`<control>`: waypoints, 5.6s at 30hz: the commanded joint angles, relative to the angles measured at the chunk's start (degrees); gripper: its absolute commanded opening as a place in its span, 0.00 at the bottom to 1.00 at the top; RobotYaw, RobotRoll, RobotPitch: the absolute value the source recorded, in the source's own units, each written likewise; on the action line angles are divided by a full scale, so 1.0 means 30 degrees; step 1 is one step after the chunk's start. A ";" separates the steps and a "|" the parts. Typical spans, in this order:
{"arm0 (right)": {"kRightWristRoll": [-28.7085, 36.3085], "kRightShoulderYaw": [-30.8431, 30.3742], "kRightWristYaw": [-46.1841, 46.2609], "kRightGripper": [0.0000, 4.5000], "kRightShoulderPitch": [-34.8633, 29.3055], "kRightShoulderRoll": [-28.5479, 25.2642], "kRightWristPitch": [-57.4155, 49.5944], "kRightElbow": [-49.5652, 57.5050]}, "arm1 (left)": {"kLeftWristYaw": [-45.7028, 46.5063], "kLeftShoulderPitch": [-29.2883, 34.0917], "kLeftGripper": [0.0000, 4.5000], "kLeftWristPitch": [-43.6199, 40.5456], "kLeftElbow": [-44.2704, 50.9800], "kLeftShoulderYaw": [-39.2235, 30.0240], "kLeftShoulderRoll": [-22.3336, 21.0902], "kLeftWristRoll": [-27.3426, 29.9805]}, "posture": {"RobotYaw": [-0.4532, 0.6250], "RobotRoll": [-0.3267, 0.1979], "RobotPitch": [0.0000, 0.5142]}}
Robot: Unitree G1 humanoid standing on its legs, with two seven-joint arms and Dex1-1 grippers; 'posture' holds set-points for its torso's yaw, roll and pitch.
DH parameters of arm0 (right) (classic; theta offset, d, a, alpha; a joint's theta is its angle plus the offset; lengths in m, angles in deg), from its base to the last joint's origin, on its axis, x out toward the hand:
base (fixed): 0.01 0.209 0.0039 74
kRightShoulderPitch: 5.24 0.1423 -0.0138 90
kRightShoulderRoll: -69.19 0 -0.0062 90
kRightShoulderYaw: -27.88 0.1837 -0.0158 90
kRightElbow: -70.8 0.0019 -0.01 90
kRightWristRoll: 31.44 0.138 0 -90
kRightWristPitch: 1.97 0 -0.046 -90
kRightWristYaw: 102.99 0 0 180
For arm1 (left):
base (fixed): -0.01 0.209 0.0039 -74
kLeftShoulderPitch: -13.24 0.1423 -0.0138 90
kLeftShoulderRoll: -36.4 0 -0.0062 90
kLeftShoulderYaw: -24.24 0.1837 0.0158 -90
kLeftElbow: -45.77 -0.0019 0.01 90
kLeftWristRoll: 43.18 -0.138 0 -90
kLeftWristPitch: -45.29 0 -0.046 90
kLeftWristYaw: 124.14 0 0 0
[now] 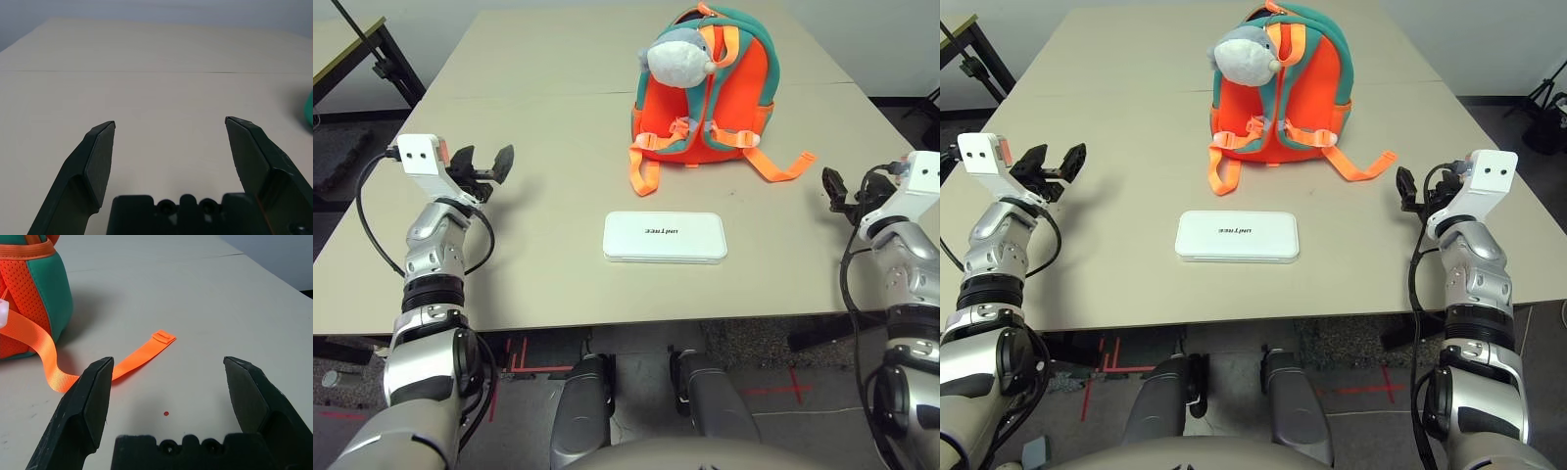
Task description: Put the pencil case into the backpack and zip it.
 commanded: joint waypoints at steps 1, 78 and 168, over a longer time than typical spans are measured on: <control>-0.0020 0.0100 0.0008 0.99 -0.0354 -0.0188 -0.0082 0.0503 | -0.0077 0.0122 1.00 0.0203 -0.0442 0.0210 0.0177 -0.0207 | 0.30 0.62 0.27; -0.6571 -0.9522 -0.9506 0.01 -0.3463 -0.5361 -0.1780 0.9679 | -0.3859 -0.2147 1.00 -2.8466 -0.2783 0.1551 -0.0409 0.5915 | 0.21 0.62 0.25; -0.7911 -1.2545 -0.9883 0.01 0.0592 -0.1098 -0.2080 0.8446 | -0.9632 -0.7164 1.00 -2.6281 -0.7032 0.4806 0.0902 0.1398 | 0.22 0.62 0.30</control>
